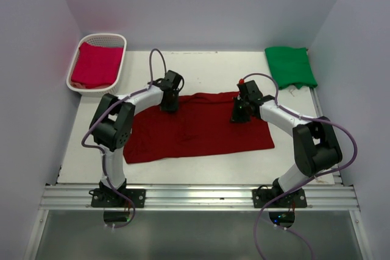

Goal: Fold and stack the t-shirts
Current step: Fold the tshirt

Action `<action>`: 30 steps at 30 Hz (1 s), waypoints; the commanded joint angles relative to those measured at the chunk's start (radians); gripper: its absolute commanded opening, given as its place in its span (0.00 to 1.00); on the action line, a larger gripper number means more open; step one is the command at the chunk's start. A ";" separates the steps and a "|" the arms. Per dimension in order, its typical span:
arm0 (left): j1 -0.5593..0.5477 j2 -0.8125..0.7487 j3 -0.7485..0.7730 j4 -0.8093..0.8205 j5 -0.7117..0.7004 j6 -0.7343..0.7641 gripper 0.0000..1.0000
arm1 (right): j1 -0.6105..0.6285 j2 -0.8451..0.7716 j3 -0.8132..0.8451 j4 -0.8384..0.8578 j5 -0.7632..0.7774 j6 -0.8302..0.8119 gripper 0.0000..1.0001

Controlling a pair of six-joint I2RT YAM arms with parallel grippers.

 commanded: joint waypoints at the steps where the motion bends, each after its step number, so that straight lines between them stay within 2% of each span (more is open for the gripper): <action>1: -0.005 0.055 0.019 -0.015 -0.005 0.030 0.35 | 0.001 -0.017 0.016 0.019 0.005 -0.013 0.00; 4: -0.005 0.098 0.030 -0.024 -0.013 0.027 0.29 | 0.001 -0.021 0.010 0.019 0.005 -0.016 0.00; 5: -0.005 0.109 0.028 -0.024 -0.011 0.025 0.19 | 0.000 -0.024 0.008 0.021 0.007 -0.015 0.00; 8: -0.005 0.102 0.025 -0.027 -0.020 0.020 0.00 | 0.000 -0.027 0.002 0.021 0.013 -0.018 0.00; 16: -0.005 -0.018 0.064 -0.081 -0.069 0.014 0.00 | 0.001 -0.021 0.005 0.022 0.012 -0.015 0.00; 19: -0.005 -0.035 0.093 -0.102 -0.083 0.011 0.04 | 0.001 -0.015 0.010 0.024 0.009 -0.013 0.00; 30: -0.005 0.008 0.186 -0.142 -0.072 0.013 0.08 | 0.001 -0.027 0.007 0.016 0.015 -0.016 0.00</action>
